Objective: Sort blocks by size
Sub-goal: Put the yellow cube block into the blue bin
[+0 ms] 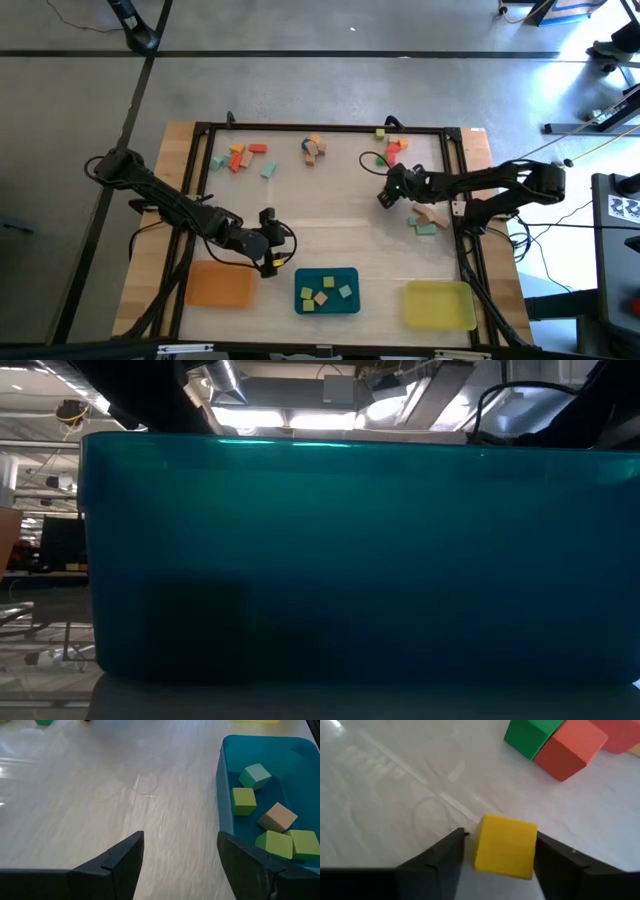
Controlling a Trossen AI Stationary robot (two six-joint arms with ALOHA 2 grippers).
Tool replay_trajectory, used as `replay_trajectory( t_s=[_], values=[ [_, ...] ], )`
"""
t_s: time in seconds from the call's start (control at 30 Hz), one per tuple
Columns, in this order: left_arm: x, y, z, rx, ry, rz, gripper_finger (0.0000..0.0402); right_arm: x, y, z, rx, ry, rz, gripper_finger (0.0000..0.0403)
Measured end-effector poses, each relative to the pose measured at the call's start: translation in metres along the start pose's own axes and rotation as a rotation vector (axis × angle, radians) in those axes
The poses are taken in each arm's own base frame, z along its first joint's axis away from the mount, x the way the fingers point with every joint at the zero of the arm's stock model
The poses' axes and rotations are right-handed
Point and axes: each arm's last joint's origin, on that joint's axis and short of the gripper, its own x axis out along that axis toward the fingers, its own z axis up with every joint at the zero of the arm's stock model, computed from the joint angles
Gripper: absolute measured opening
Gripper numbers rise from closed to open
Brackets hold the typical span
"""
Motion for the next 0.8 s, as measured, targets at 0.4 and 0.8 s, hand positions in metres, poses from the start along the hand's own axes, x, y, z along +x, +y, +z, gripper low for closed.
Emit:
replay_trajectory(
  t_s=[0.4,0.8],
  values=[
    [0.0,-0.001,0.002,-0.009,-0.016,-0.006,0.0237,-0.007,0.003,0.006,-0.056,0.012,0.108,0.0131],
    [0.0,-0.001,0.001,-0.008,-0.014,-0.005,0.0237,-0.05,0.043,0.033,-0.107,-0.123,0.395,0.0133]
  ],
)
